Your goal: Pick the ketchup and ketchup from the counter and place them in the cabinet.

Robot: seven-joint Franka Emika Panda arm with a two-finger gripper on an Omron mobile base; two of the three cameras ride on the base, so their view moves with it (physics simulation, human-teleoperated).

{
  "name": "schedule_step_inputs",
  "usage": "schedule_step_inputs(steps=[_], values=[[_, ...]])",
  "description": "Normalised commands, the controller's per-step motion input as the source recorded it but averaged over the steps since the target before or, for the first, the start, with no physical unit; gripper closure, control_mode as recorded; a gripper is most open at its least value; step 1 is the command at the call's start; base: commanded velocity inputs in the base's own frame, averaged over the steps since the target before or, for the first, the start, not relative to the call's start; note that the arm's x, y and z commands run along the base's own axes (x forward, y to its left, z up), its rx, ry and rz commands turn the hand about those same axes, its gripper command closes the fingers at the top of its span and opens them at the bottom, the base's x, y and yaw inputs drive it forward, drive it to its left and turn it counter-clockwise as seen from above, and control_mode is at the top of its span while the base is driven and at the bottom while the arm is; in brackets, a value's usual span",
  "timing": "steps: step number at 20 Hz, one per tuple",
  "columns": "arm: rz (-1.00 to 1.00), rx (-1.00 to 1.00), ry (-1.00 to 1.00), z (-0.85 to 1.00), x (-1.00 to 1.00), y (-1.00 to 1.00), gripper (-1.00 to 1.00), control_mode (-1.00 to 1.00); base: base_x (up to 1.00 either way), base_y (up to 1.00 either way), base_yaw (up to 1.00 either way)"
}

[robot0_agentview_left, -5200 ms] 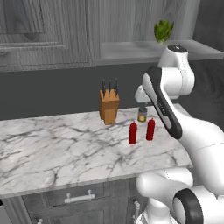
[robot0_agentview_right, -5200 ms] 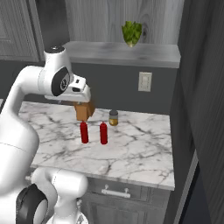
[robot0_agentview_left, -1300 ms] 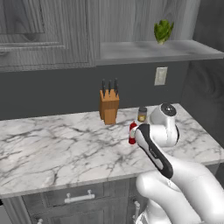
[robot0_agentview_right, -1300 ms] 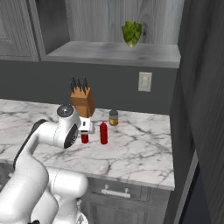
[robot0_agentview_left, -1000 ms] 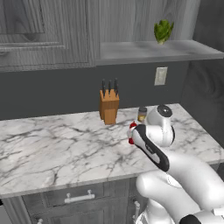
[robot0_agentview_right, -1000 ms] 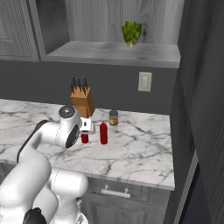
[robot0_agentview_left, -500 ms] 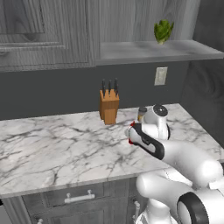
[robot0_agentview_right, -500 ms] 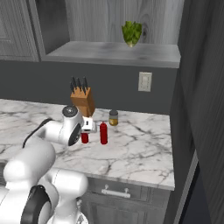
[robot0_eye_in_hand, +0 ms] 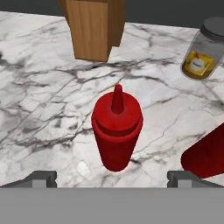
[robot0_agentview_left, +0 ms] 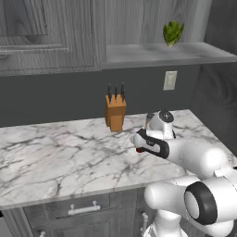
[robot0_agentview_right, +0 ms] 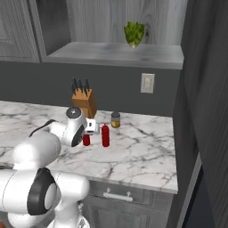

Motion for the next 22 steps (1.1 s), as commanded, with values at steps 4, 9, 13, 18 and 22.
schedule_step_inputs(steps=[4,9,13,18,22], values=[[0.0,0.0,0.0,-0.11,0.19,0.03,-1.0,-1.0,0.0,0.0,0.0],[0.0,0.0,0.0,-0.11,0.18,0.02,-1.0,-1.0,0.0,0.0,0.0],[0.0,0.0,0.0,-0.11,0.19,0.01,-1.0,-1.0,0.0,0.0,0.0],[0.0,0.0,0.0,-0.1,0.17,0.0,-1.0,-1.0,0.0,0.0,0.0],[0.0,0.0,0.0,-0.09,0.18,0.0,-1.0,-1.0,0.0,0.0,0.0]])
